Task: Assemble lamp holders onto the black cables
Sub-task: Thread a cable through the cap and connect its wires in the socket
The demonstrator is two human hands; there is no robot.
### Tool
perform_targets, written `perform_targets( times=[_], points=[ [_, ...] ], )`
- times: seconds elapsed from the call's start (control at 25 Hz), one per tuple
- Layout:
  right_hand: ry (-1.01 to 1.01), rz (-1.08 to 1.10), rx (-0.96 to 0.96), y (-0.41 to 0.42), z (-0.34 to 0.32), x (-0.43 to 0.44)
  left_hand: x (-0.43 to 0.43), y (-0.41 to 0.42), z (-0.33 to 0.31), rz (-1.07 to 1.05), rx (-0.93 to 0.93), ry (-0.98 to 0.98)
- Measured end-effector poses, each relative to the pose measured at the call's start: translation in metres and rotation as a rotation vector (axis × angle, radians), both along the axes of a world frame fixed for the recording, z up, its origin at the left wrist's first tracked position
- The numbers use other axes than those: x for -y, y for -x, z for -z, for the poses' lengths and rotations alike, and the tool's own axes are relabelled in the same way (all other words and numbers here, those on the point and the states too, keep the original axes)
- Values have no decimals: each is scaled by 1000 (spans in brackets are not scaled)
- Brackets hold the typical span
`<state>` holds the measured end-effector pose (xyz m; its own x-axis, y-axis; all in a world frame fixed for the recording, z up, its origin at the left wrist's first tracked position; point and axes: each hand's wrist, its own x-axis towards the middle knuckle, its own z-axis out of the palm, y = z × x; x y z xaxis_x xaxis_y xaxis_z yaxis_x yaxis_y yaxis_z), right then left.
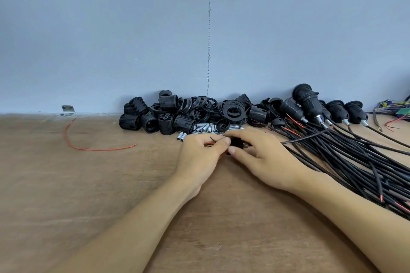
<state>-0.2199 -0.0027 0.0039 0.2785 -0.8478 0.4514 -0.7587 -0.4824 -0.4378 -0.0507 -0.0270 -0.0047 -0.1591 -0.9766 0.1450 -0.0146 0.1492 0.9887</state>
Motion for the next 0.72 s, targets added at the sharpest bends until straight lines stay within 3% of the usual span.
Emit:
perform_targets(
  times=[0.16, 0.24, 0.36, 0.52, 0.72],
  points=[
    [49, 95, -40, 5, 6, 3, 8, -5, -7, -218, 267, 272],
    [49, 126, -30, 4, 8, 5, 17, -14, -8, -374, 635, 439],
    [44, 119, -53, 4, 9, 4, 25, -24, 0, -354, 1043, 476],
    [44, 114, -55, 4, 7, 4, 32, -29, 4, -283, 1174, 388],
    [53, 100, -66, 4, 7, 2, 39, -34, 5, -265, 1090, 276]
  ],
)
